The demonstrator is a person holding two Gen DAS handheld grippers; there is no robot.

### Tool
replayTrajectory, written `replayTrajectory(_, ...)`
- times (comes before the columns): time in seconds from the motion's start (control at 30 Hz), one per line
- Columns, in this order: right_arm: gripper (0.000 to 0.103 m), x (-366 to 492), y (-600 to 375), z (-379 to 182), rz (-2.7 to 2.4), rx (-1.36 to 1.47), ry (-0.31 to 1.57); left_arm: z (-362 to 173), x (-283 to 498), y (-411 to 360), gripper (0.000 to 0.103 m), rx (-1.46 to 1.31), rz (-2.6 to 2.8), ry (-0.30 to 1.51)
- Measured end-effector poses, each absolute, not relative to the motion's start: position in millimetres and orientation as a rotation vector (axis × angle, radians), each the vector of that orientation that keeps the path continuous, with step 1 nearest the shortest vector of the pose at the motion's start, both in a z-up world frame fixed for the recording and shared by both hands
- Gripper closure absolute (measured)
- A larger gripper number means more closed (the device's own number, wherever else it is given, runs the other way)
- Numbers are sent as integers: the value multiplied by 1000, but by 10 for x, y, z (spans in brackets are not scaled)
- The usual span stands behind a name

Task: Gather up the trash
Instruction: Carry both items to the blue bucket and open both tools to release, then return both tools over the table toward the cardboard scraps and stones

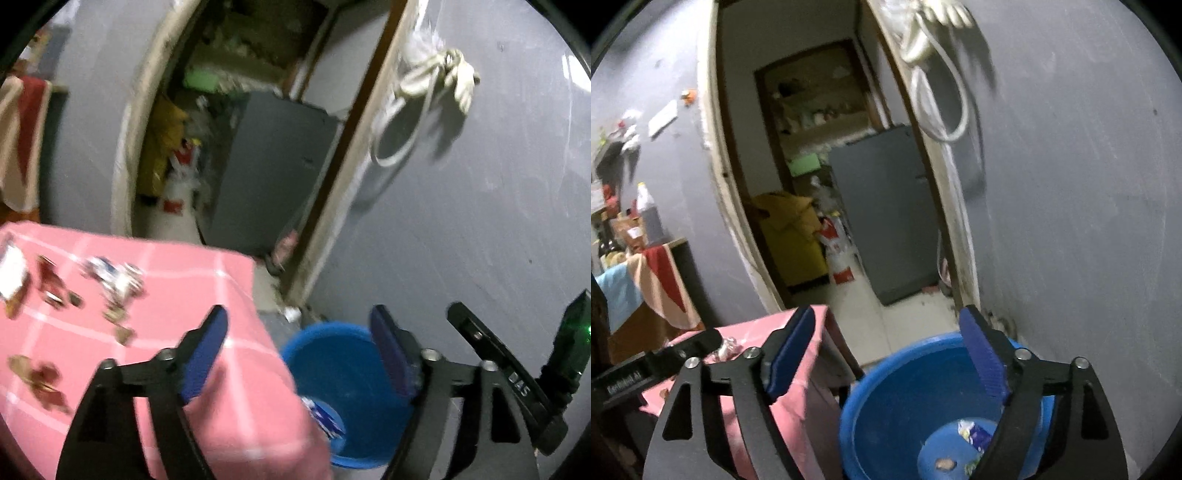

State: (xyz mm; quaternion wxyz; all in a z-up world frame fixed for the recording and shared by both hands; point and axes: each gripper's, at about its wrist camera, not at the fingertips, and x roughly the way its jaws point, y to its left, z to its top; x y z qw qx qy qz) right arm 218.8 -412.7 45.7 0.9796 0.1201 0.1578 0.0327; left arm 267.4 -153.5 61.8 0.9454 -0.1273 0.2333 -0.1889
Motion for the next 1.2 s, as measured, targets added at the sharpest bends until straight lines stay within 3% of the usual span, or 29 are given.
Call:
replayTrajectory(0.03,16,2176,-4086,476,78,234,301,641,2642,-1481,18,-257,-372,451)
replayTrajectory(0.2,0,2087,-3853,579,137,199,205,773,2467,-1219,16,-213,-315,339)
replayTrajectory(0.27,0,2065,-3777,615,159,194,171,797,2389,-1145,2,-191,-284,307)
replayTrajectory(0.77,0,1913,-2994,785,307,72,-29,786,1943,-383,2,-194,-120,188)
replayTrajectory(1.2,0,2012,-2385,581,442,-57,75,533,1813,219,2,-183,-25,246)
